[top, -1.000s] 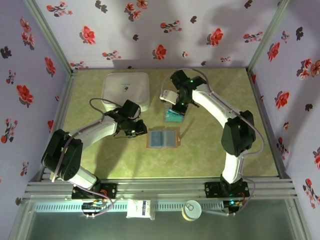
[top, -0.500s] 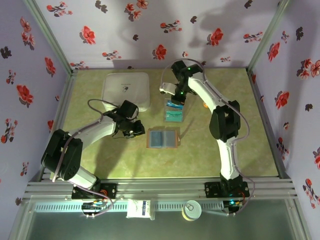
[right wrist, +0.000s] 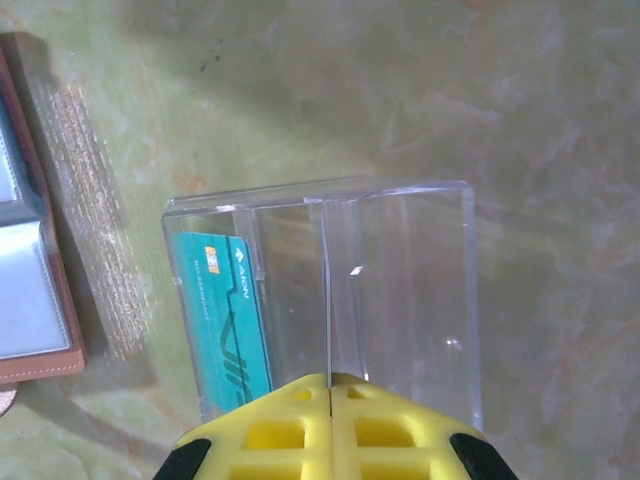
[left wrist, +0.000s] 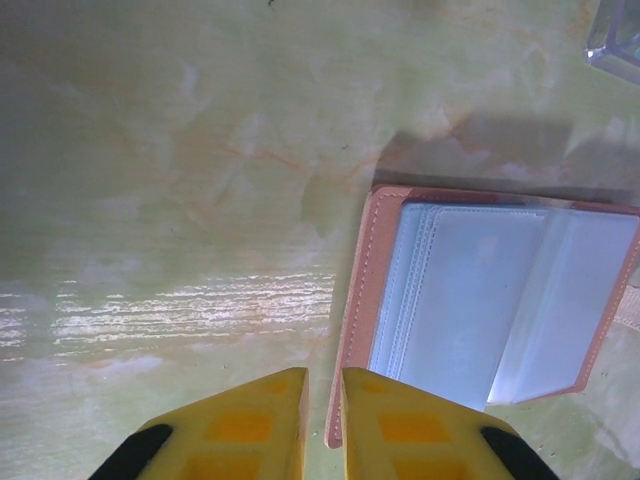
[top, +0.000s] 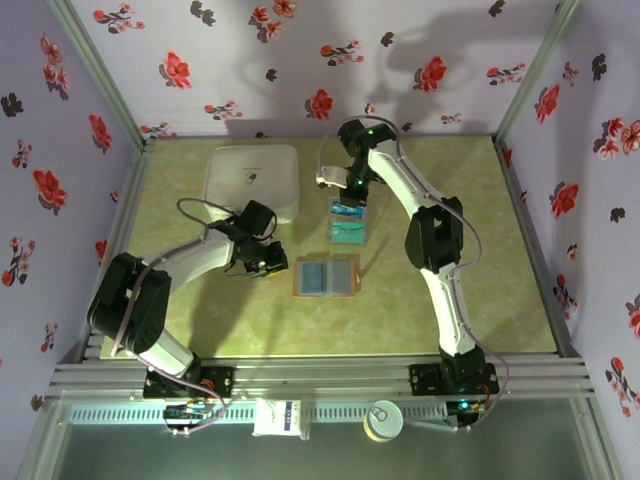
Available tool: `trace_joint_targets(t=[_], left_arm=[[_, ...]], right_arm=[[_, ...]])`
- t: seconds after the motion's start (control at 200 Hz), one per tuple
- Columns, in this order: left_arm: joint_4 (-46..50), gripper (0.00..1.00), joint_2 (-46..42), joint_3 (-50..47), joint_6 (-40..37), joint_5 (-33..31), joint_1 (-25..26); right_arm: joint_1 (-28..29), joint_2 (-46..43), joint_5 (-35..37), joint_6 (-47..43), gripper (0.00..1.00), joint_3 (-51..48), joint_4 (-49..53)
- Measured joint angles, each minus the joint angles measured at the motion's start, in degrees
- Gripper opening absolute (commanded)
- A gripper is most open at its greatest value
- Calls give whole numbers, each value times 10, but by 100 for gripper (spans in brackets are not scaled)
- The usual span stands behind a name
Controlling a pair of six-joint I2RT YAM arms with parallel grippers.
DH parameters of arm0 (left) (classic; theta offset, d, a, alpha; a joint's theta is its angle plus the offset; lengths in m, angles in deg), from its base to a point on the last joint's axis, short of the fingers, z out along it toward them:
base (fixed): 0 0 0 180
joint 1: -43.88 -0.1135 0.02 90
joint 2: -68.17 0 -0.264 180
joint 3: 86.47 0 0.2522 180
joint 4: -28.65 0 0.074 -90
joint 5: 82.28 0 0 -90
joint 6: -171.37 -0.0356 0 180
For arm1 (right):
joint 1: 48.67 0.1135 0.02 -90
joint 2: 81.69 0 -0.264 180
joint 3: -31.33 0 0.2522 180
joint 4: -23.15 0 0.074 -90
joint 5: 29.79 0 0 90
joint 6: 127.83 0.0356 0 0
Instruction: Take the credit cards out of the card holder
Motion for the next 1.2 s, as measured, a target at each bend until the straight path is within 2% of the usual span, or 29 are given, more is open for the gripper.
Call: trace_joint_targets(t=[0.635, 0.715, 0.81, 1.2], left_arm=[[0, 15, 12, 0, -1, 0, -7], [0, 15, 12, 0, -1, 0, -9], [0, 15, 14, 0, -1, 0, -10], [-3, 15, 19, 0, -1, 2, -10]], right_arm=[[-5, 54, -46, -17, 0, 23, 54], [-7, 54, -49, -17, 10, 24, 55], [-8, 57, -51, -17, 15, 27, 58], [-14, 43, -37, 11, 19, 28, 33]])
